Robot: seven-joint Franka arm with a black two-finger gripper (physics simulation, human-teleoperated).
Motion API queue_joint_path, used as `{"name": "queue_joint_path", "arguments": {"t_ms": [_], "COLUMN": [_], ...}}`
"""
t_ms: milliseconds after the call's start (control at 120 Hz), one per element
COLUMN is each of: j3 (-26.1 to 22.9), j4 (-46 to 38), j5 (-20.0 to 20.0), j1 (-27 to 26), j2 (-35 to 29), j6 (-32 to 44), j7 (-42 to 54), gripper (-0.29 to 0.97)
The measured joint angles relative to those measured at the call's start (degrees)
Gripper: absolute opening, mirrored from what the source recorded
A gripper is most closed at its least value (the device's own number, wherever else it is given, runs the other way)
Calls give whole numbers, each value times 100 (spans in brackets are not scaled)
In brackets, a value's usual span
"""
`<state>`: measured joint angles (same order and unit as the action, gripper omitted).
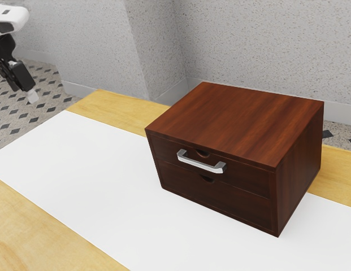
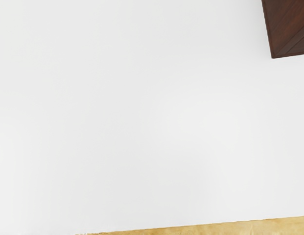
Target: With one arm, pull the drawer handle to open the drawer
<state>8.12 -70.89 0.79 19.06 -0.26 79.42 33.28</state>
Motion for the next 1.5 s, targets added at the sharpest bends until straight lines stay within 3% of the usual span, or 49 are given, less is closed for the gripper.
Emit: {"name": "queue_joint_path", "arguments": {"t_ms": [158,292,350,625,733,925,1183,1500], "j3": [-20,-439,-707,-801,-841,-835,-642,-576], "j4": [70,515,555,524,516,442,143,117], "j5": [23,36,42,58,67,642,870,901], "j1": [241,-1191,-1523,-1229,-1441,-2271,-2508,-2457], "j2": [362,775,835,1039,1053,1175,1040,1235], "j6": [35,291,438,778,826,888,1037,1064], "j7": [571,1519,2194,4806,5640,6768,7202,6994], "gripper": [68,68,68,68,68,68,68,68]}}
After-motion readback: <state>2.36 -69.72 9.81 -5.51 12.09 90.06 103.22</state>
